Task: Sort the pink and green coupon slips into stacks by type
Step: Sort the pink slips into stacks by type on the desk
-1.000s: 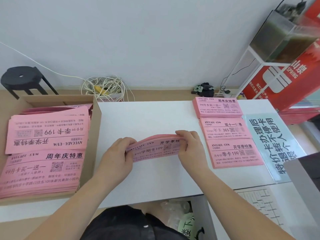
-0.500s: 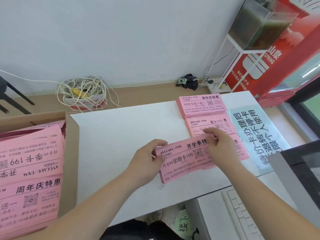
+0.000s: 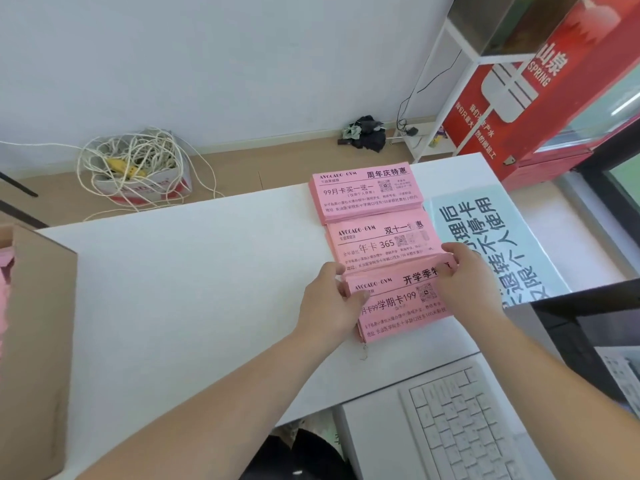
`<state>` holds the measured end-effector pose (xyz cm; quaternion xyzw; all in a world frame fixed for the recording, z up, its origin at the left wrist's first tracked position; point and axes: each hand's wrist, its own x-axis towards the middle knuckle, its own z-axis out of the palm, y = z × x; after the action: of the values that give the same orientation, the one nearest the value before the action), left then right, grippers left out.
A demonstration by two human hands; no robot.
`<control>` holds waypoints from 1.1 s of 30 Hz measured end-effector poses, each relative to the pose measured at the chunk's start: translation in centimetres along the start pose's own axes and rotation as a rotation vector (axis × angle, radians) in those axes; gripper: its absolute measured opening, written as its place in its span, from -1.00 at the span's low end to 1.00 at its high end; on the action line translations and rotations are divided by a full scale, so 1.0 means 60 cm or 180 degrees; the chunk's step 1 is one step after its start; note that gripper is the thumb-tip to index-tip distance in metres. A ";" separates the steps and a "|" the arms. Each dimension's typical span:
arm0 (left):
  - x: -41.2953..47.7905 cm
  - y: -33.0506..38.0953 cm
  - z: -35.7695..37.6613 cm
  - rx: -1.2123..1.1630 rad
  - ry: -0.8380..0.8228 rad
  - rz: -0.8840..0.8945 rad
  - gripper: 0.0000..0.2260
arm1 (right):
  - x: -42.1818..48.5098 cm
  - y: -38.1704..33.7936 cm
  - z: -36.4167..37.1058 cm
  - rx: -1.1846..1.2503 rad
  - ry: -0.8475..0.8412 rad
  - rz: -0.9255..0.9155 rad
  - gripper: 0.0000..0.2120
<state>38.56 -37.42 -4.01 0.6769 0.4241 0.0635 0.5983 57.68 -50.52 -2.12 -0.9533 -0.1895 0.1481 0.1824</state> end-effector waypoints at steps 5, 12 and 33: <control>-0.036 -0.044 -0.026 0.0793 0.0168 0.0306 -0.48 | -0.024 0.023 -0.003 0.0089 -0.0408 0.0000 -0.19; -0.045 -0.050 0.017 0.1832 -0.0256 0.0793 -0.12 | -0.032 0.028 -0.012 -0.0800 -0.1361 -0.0026 0.37; -0.007 -0.057 0.021 0.2039 -0.0459 0.1105 -0.08 | -0.042 0.012 -0.012 -0.0833 -0.1195 -0.0149 0.27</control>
<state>37.36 -38.90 -7.15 0.8944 0.2581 -0.0199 0.3648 55.90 -52.41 -1.22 -0.9200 -0.2598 0.2928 0.0221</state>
